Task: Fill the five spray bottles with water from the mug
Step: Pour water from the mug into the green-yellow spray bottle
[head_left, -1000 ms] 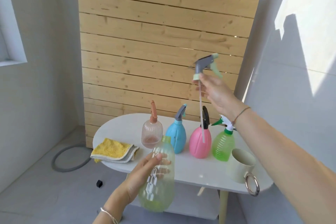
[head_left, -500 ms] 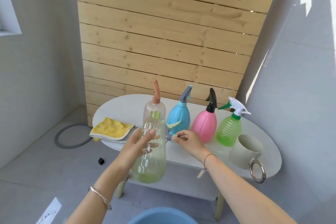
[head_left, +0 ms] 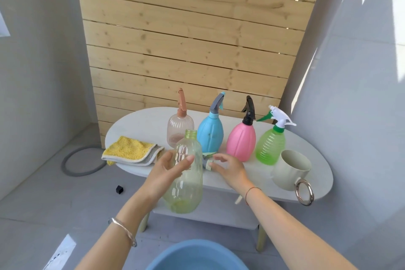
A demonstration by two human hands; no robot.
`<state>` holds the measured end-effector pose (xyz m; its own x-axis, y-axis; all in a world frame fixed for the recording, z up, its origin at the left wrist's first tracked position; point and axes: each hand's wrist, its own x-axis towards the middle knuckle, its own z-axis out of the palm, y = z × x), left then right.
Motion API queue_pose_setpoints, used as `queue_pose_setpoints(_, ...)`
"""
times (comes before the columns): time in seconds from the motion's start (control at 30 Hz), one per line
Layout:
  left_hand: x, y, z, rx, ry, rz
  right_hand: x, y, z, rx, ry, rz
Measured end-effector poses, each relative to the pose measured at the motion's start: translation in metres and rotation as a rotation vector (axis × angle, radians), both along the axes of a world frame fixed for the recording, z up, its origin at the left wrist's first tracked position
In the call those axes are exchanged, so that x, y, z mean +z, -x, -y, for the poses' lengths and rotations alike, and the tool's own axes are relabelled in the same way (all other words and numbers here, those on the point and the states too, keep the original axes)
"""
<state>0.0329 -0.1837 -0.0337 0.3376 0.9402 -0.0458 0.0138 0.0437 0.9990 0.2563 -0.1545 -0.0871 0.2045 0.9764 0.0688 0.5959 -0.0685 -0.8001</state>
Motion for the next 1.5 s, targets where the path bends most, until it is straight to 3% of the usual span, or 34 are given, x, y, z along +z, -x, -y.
queue_pose_setpoints(0.2,-0.002,-0.022,0.008,-0.064,-0.01,-0.06,0.041,-0.015,0.045,-0.048,-0.221,-0.095)
queue_pose_setpoints(0.4,-0.014,-0.059,0.016,-0.114,-0.031,-0.08,0.057,-0.066,0.099,-0.345,-0.477,-0.096)
queue_pose_setpoints(0.53,-0.02,-0.079,0.023,-0.143,-0.049,-0.102,0.042,-0.1,0.119,-0.615,-0.447,-0.109)
queue_pose_setpoints(0.67,-0.026,-0.091,0.025,-0.142,-0.077,-0.105,0.022,-0.119,0.127,-0.764,-0.242,-0.231)
queue_pose_setpoints(0.8,-0.032,-0.101,0.031,-0.143,-0.099,-0.107,0.016,-0.12,0.137,-0.679,-0.105,-0.464)
queue_pose_setpoints(1.0,-0.035,-0.104,0.041,-0.148,-0.111,-0.114,0.011,-0.121,0.136,-0.674,-0.229,-0.563)
queue_pose_setpoints(1.17,-0.04,-0.086,0.052,-0.195,-0.122,-0.144,0.041,-0.124,0.146,-0.737,-0.393,-0.505)
queue_pose_setpoints(1.33,-0.052,-0.051,0.062,-0.186,-0.113,-0.174,0.08,-0.1,0.18,-0.614,-0.561,-0.399)
queue_pose_setpoints(1.5,-0.087,-0.012,0.077,-0.123,-0.07,-0.203,0.046,-0.067,0.2,-0.399,-0.417,-0.431)
